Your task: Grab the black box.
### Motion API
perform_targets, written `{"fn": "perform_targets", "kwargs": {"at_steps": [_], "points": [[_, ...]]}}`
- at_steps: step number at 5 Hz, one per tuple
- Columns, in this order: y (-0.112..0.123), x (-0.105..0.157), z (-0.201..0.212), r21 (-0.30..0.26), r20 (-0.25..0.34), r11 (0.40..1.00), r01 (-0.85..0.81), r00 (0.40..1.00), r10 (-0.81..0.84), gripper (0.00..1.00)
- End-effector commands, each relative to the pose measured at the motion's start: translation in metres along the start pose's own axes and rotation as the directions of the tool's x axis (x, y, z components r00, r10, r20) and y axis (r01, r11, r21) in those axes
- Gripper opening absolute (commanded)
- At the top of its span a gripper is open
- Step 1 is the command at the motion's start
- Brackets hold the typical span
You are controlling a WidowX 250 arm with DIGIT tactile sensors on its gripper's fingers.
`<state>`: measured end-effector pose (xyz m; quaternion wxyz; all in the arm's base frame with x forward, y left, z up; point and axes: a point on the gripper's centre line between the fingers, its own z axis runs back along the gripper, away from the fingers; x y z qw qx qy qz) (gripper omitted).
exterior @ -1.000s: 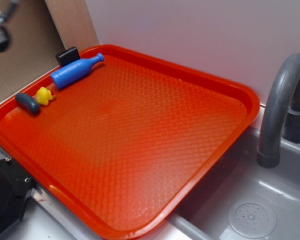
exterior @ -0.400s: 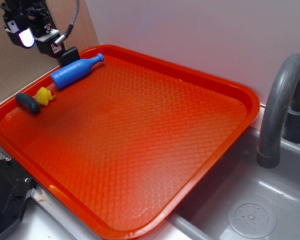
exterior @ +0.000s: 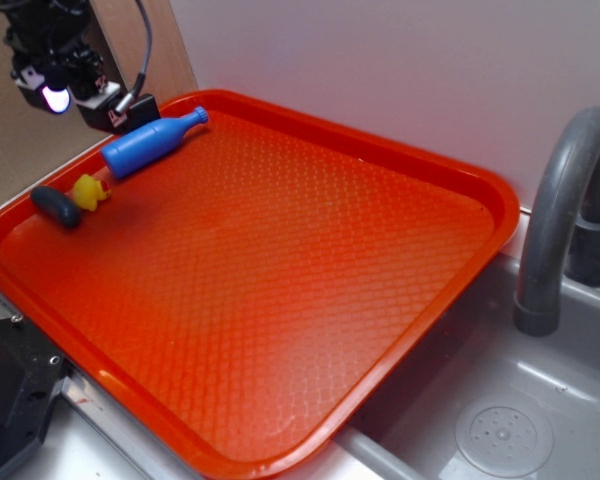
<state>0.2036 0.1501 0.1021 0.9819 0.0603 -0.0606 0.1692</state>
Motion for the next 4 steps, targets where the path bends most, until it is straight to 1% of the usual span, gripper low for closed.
{"fn": "perform_targets", "kwargs": {"at_steps": [1,2,3,4], "points": [[0.034,0.032,0.004,-0.003,0.081,0.999,-0.047,0.996,0.047,1.0],[0.03,0.041,0.004,-0.021,0.087,0.999,-0.041,0.995,0.043,1.0],[0.02,0.05,0.0,-0.041,0.083,0.999,-0.027,0.996,0.03,1.0],[0.013,0.059,0.0,-0.047,0.095,0.999,-0.015,0.995,0.019,1.0]]}}
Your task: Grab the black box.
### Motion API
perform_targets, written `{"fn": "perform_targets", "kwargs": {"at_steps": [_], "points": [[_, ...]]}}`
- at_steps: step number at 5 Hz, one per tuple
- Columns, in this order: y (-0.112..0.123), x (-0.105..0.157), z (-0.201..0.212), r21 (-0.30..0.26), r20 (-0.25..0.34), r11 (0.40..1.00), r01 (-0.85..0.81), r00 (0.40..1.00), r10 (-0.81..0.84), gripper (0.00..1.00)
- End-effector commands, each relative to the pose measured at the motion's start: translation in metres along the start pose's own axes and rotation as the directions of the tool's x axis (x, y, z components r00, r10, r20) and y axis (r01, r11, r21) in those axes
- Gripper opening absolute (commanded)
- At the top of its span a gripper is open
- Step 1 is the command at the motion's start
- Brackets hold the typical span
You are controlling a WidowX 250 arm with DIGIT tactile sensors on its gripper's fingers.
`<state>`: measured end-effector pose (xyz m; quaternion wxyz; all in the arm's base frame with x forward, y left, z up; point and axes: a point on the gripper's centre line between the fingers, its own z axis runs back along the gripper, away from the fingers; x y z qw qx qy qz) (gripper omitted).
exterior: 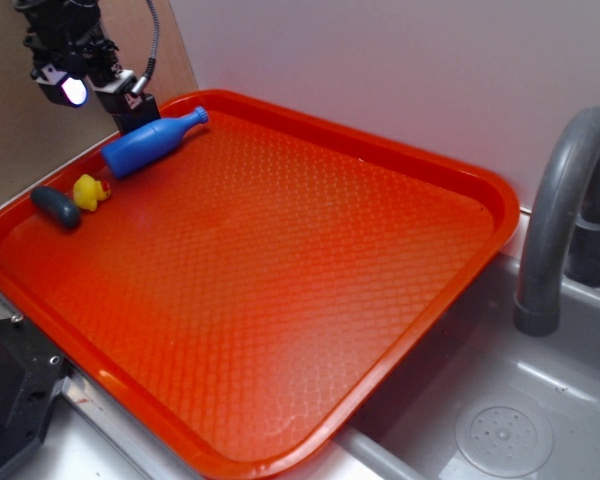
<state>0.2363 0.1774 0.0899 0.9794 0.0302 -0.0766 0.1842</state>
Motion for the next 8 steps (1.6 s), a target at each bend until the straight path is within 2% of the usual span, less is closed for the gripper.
{"fn": "perform_targets", "kwargs": {"at_steps": [1,2,3,5,8], "points": [[-0.007,0.03,0.016,0.028,0.094,0.999,0.039,0.995,-0.041,1.0],[-0.011,0.039,0.009,0.068,0.102,0.995,0.077,0.991,-0.084,1.0],[-0.003,0.038,0.0,0.095,0.091,0.993,0.069,0.993,-0.078,1.0],[0.007,0.035,-0.007,0.113,0.075,0.992,0.063,0.995,-0.072,1.0],[0.028,0.034,0.007,0.127,0.1,0.991,0.045,0.993,-0.058,1.0]]}}
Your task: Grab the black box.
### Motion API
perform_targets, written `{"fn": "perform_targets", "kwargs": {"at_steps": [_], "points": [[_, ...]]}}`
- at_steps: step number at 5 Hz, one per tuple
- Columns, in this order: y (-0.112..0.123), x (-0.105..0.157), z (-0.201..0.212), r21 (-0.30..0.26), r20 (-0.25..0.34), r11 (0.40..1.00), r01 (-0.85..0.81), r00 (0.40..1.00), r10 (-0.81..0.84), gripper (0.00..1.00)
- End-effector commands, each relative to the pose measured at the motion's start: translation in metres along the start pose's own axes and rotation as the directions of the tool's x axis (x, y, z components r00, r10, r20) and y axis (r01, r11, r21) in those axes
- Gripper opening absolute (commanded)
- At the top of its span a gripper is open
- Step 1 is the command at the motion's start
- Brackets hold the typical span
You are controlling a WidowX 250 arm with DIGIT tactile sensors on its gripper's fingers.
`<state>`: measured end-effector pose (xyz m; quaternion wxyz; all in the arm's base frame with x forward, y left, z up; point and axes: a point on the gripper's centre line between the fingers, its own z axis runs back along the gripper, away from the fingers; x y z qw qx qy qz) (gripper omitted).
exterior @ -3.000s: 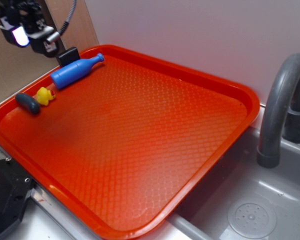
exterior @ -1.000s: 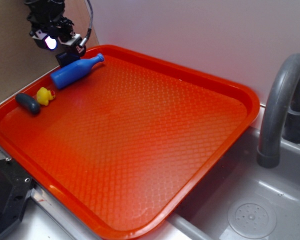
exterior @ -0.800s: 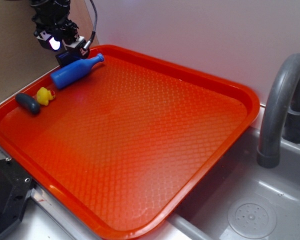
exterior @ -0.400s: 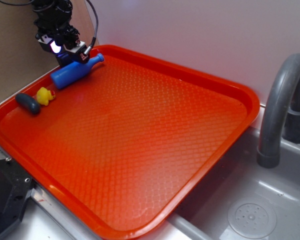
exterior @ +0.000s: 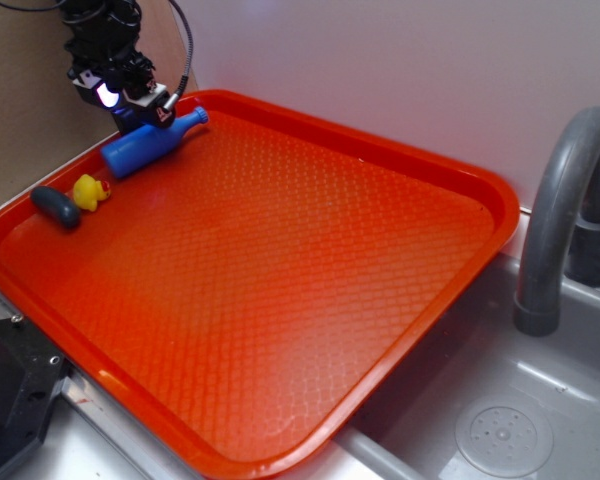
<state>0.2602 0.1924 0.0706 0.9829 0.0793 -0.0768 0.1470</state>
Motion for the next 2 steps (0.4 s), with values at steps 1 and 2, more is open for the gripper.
{"fn": "perform_targets", "kwargs": {"at_steps": [1,2], "points": [[0.0293,0.0113,0.0279,0.03,0.076,0.999,-0.037,0.996,0.035,1.0],[0.0243,0.0163,0.0202,0.022,0.057,1.0,-0.011,0.998,0.01,1.0]]}}
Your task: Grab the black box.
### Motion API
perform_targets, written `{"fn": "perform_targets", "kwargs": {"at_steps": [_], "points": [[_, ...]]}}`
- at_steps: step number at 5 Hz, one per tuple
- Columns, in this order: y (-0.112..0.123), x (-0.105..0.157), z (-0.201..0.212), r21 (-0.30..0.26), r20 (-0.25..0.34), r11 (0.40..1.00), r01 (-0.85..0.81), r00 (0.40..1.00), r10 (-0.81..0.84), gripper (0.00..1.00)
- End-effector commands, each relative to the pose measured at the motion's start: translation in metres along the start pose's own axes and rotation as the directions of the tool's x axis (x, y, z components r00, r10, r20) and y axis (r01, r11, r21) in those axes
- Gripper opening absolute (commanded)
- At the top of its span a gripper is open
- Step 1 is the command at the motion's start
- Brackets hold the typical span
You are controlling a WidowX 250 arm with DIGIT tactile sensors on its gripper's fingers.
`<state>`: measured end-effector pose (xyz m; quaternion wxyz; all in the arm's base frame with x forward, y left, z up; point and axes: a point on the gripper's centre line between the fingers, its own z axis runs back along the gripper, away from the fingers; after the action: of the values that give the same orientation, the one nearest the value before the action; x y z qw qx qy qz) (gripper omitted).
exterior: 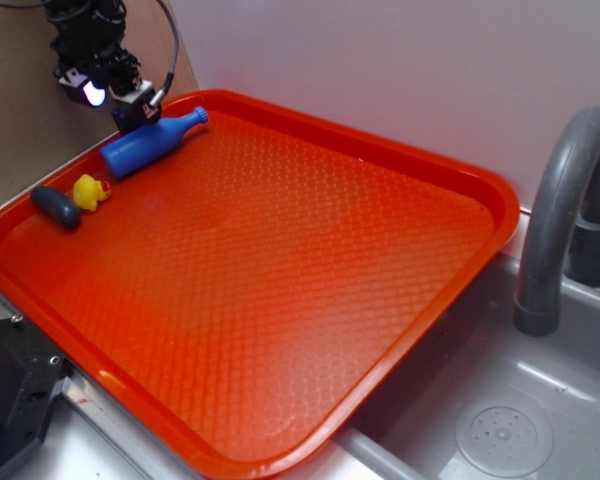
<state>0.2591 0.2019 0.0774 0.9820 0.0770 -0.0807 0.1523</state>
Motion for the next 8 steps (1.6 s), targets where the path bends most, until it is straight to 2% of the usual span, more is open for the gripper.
{"fn": "perform_targets", "kwargs": {"at_steps": [1,2,3,4,5,6,7,8], "points": [[0.008,0.019,0.0,0.035,0.018,0.999,0.029,0.999,-0.03,1.0],[0.001,0.014,-0.015,0.031,-0.019,0.998,0.057,0.998,-0.056,1.0],[-0.006,0.005,-0.025,0.032,-0.052,0.998,0.048,0.998,-0.046,0.18],[-0.009,0.003,-0.024,0.041,-0.057,0.998,0.053,0.997,-0.051,0.0],[-0.012,0.0,-0.022,0.042,-0.06,0.997,0.071,0.996,-0.068,0.0],[-0.019,-0.004,-0.013,0.017,-0.056,0.995,0.099,0.994,-0.098,0.0],[-0.041,-0.01,0.023,-0.04,-0.016,0.99,0.135,0.991,-0.136,0.0],[-0.077,-0.022,0.082,-0.089,0.011,0.982,0.168,0.986,-0.167,0.0]]}}
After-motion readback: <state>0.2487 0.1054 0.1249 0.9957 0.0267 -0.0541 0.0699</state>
